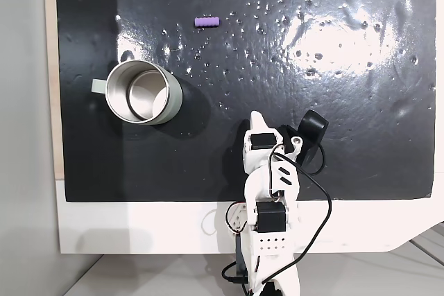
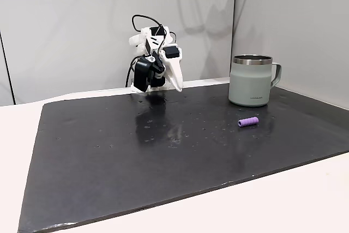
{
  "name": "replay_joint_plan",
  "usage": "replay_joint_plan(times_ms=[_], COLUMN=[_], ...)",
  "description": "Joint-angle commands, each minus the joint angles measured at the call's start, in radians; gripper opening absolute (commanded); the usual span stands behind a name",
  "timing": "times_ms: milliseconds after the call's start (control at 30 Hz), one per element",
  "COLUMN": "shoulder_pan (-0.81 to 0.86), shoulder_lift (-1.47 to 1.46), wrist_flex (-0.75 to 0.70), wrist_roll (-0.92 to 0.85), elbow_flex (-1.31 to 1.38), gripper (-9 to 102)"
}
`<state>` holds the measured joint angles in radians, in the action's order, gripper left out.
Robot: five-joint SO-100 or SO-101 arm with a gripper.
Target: Grasp a pengrip and put it in the cup.
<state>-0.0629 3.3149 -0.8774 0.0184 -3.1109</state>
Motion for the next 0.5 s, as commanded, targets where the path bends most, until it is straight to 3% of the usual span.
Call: replay_joint_plan(times_ms=[0,467], shoulder_pan=[-0.009,-0.009], shoulder_lift=[0.023,0.023], wrist_flex=[0.032,0.029], wrist_roll=[0.008,0.002], elbow_flex=[-0.005,0.005], gripper=[0,0])
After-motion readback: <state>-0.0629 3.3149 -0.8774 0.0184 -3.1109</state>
